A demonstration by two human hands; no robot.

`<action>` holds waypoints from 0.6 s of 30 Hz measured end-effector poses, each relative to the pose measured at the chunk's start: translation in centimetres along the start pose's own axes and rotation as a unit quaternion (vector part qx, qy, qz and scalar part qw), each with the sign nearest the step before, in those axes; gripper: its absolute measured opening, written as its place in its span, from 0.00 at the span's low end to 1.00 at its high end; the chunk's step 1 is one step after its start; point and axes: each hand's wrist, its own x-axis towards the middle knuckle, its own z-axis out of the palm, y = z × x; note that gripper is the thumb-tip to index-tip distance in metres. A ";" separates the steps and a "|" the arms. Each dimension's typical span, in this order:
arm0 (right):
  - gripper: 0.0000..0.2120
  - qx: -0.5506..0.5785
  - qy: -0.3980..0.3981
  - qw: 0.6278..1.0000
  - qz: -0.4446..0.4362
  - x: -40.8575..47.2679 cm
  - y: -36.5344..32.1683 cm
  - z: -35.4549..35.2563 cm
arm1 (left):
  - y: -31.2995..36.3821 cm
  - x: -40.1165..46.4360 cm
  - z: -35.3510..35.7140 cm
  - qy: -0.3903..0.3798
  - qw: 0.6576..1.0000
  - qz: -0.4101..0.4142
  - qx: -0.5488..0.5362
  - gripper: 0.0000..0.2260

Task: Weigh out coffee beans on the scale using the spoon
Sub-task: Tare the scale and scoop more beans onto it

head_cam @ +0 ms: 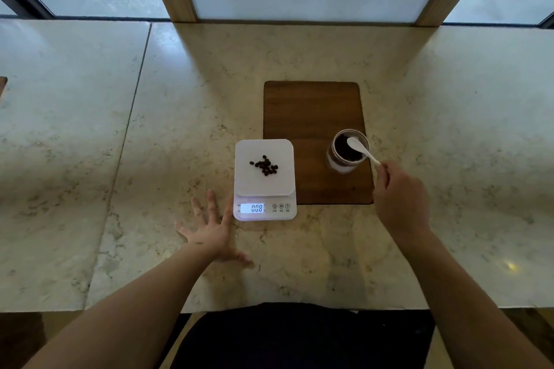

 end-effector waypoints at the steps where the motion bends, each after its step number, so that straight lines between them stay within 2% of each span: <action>1: 0.12 -0.032 -0.006 0.999 -0.002 1.1 0.4 -0.4 | 0.0 0.0 0.0 -0.001 1.000 0.000 0.003 0.73; 4: 0.13 -0.111 -0.048 0.993 -0.014 3.7 1.1 -0.9 | 0.1 -0.1 -0.1 -0.004 1.000 -0.001 -0.001 0.73; 9: 0.09 -0.229 -0.132 0.964 -0.017 6.1 0.2 -0.3 | 0.3 -0.4 -0.3 -0.007 1.000 -0.009 0.009 0.73; 13: 0.12 -0.243 -0.174 0.954 -0.005 6.9 -0.4 0.6 | 0.5 -0.6 -0.4 -0.010 1.000 -0.009 0.013 0.73; 18: 0.14 -0.199 -0.200 0.959 0.006 7.4 0.3 1.7 | 0.6 -0.6 -0.4 -0.007 1.000 -0.006 0.009 0.74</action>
